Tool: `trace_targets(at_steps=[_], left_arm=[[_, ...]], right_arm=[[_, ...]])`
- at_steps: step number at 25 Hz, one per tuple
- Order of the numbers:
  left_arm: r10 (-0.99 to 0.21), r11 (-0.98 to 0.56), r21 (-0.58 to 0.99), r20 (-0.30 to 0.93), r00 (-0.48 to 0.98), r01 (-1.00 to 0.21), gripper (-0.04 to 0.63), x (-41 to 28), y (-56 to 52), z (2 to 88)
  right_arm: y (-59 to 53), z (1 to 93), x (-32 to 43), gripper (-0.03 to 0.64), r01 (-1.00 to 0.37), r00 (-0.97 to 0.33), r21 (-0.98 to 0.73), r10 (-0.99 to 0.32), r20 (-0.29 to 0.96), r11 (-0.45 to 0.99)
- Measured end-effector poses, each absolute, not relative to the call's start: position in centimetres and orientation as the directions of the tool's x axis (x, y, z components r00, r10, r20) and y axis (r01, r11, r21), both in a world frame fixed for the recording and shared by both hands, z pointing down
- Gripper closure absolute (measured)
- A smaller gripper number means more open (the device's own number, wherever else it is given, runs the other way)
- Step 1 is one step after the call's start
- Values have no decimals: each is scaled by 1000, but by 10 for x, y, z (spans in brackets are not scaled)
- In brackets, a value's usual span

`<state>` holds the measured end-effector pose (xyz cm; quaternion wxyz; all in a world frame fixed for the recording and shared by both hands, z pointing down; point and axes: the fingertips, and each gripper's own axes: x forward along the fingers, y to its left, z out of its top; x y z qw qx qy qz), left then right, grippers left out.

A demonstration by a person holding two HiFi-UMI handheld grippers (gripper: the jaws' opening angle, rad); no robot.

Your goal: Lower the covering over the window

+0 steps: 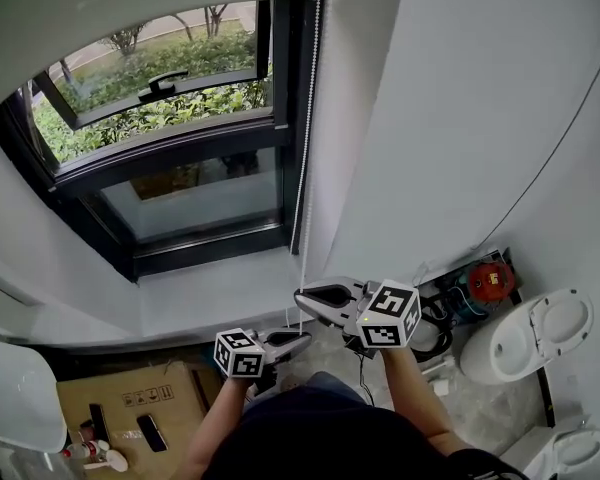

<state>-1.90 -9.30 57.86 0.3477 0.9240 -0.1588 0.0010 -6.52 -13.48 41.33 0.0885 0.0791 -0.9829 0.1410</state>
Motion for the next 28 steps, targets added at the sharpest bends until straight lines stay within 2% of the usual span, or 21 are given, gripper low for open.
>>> trace_targets(at_steps=[3, 7, 9, 12, 16, 18, 25, 28], left_arm=[[-297, -703, 648, 106, 949, -292, 574, -19, -93, 579], [-256, -705, 634, 189, 948, -317, 574, -14, -87, 592], [-233, -704, 639, 204, 951, -310, 574, -11, -79, 596], [-246, -687, 657, 193, 950, -312, 574, -12, -76, 600], [-242, -699, 652, 171, 955, -294, 572, -16, -78, 596], [-245, -701, 654, 153, 957, -284, 572, -16, -76, 593], [-310, -689, 644, 150, 939, -331, 572, -29, -82, 590], [-349, -702, 625, 116, 930, -341, 566, -32, -89, 580]], right_arm=[[-133, 415, -64, 604, -172, -974, -274, -121, 194, 946], [-130, 442, -61, 604, -191, -947, -262, -107, 302, 946], [-123, 446, -59, 604, -187, -953, -299, -100, 285, 936], [-121, 445, -58, 604, -190, -960, -309, -110, 259, 932], [-131, 469, -59, 604, -228, -925, -248, -129, 358, 942], [-129, 477, -56, 604, -233, -924, -269, -126, 362, 934], [-133, 478, -60, 604, -240, -930, -292, -133, 343, 926], [-133, 486, -57, 604, -257, -910, -265, -141, 389, 929]])
